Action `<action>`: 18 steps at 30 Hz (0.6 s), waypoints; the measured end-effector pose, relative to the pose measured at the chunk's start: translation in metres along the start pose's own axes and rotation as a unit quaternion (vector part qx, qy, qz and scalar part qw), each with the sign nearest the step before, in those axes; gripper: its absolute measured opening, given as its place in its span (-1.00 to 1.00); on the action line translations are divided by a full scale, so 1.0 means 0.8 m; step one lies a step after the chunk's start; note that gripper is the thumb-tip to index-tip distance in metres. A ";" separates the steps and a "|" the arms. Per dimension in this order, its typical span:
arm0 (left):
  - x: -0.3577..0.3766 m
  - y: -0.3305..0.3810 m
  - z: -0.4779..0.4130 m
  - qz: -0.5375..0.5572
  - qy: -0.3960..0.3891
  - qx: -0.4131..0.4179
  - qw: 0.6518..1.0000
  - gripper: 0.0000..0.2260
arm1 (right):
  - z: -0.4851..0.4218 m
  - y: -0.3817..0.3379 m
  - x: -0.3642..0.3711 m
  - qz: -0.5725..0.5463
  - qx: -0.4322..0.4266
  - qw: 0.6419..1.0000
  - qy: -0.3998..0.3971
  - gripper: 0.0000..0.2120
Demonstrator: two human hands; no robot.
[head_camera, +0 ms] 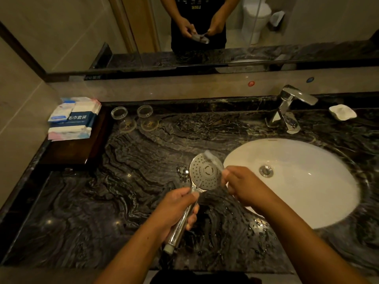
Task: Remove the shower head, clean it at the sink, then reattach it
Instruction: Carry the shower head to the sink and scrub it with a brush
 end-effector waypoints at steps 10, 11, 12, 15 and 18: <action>-0.012 -0.010 0.004 -0.027 0.024 0.002 0.999 -0.90 | 0.006 0.013 0.018 -0.010 0.007 0.995 -0.099 -0.65; -0.015 -0.012 0.004 -0.031 0.026 0.001 0.999 -0.89 | 0.005 0.013 0.017 0.000 0.001 0.996 -0.085 -0.65; -0.016 -0.013 0.005 -0.035 0.027 0.001 0.999 -0.89 | 0.001 0.012 0.011 0.006 -0.005 0.999 -0.034 -0.65; -0.014 -0.011 0.005 -0.033 0.023 0.007 0.999 -0.90 | -0.001 0.012 0.009 -0.044 -0.004 0.999 -0.011 -0.67; -0.011 -0.009 0.004 -0.031 0.023 0.008 0.999 -0.89 | 0.010 0.008 0.034 -0.030 -0.004 0.989 -0.146 -0.67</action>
Point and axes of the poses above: each hand's wrist, its own z-axis away from the middle knuckle, its own x-axis out of the palm, y = z × x, the point moved 4 cm from there along -z, towards the middle knuckle, and after that the axes turned 2 degrees about -x, right-handed, at the moved point
